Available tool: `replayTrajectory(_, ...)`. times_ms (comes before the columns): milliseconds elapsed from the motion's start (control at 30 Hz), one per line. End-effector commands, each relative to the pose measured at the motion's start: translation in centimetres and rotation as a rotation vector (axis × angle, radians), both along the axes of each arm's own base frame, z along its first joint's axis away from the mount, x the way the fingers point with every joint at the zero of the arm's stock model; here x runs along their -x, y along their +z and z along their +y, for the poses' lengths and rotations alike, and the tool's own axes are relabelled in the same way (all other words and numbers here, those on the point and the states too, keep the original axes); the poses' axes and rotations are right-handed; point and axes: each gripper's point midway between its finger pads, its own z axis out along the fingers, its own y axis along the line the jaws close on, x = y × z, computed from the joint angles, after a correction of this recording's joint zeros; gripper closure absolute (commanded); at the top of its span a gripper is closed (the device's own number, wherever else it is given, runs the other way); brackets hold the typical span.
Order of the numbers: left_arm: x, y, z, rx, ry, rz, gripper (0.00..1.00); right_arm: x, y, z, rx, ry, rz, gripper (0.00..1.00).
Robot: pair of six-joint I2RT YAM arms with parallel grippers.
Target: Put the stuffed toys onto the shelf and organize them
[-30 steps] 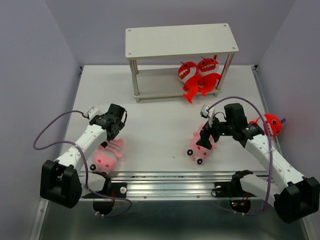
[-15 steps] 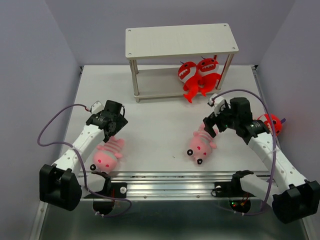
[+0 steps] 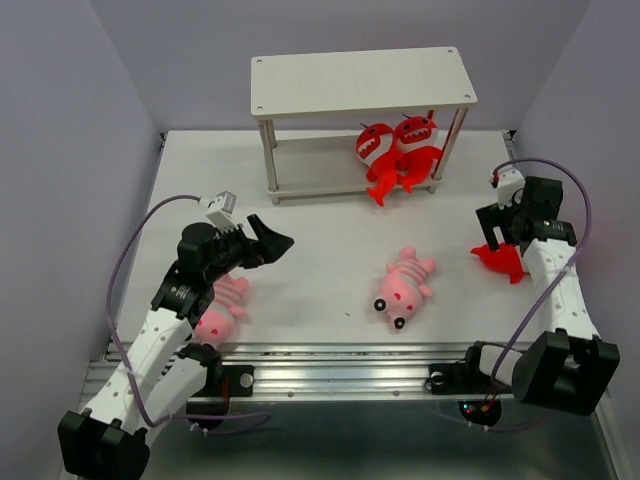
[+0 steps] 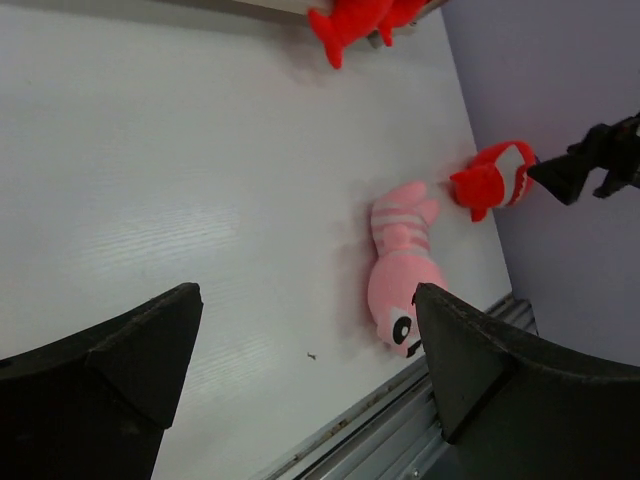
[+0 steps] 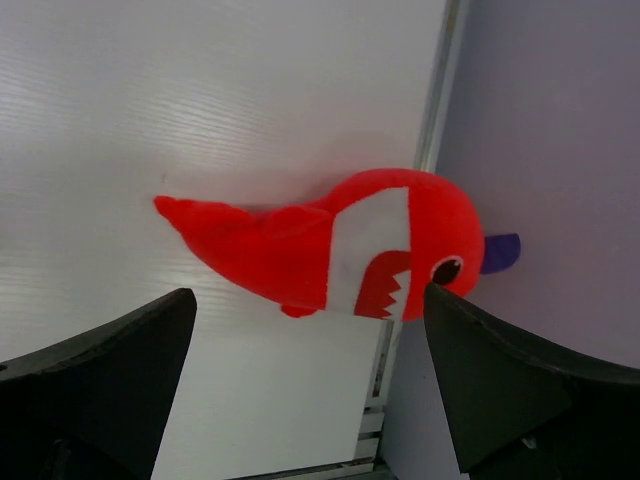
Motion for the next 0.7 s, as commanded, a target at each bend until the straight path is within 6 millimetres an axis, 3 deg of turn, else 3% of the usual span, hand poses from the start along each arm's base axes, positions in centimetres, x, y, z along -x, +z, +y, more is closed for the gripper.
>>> replayTrajectory(0,1.3,2.8,-3.1,0.069,-0.241,-0.170,0.01,1.0,0.0,-5.7,0.160,-0.062,0.070,0.00)
replayTrajectory(100,2.0,2.0,-3.7,0.082,-0.298,-0.145,0.01,0.4,-1.4,-8.7,0.198,-0.047,0.117,0.00)
replayTrajectory(233,2.6,2.0,-4.0,0.099,-0.312,-0.152,0.01,-1.1,-3.8,-9.8,0.187,-0.016,0.159,0.00)
replayTrajectory(400,3.3,1.8,-4.1,0.125,-0.318,-0.144,0.01,-2.1,-6.9,-11.2,0.152,-0.041,0.218,0.09)
replayTrajectory(500,3.7,1.7,-4.2,0.133,-0.320,-0.145,0.01,-2.1,-9.4,-11.3,0.117,-0.038,0.264,0.22)
replayTrajectory(567,3.9,1.6,-4.3,0.135,-0.328,-0.146,0.01,-2.0,-10.8,-11.0,0.092,-0.021,0.293,0.40)
replayTrajectory(600,4.0,1.7,-4.4,0.136,-0.332,-0.150,0.01,-1.8,-11.5,-10.6,0.076,-0.010,0.304,0.57)
replayTrajectory(667,4.0,1.5,-4.5,0.144,-0.327,-0.136,0.01,-1.7,-11.5,-10.3,0.066,0.001,0.298,0.73)
